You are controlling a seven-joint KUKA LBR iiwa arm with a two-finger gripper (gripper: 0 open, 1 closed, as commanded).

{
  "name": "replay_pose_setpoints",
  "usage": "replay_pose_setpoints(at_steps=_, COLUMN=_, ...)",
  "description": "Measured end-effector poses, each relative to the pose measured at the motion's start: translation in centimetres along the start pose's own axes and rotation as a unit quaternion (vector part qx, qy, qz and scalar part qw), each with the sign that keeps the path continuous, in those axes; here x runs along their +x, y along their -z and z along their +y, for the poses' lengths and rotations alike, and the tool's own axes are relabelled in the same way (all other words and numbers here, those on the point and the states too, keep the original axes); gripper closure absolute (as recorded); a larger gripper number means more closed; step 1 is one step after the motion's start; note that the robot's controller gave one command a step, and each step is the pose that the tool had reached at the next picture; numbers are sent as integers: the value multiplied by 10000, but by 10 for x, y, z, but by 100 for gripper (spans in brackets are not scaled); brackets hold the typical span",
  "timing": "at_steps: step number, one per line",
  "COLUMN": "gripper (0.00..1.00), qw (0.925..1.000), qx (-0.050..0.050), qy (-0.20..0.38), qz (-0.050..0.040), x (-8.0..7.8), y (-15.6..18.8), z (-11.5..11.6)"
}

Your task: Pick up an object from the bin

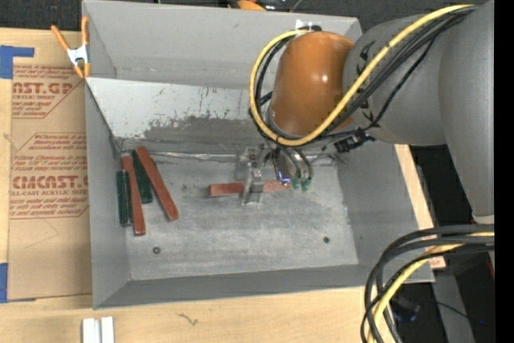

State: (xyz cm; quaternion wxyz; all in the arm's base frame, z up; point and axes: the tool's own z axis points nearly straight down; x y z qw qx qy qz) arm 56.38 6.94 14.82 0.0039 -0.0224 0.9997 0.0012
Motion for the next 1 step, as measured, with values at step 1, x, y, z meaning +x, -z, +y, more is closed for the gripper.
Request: replay_pose_setpoints(at_steps=1, gripper=100, qw=10000, qx=2, qy=2, qz=3, x=-2, y=45, z=1)
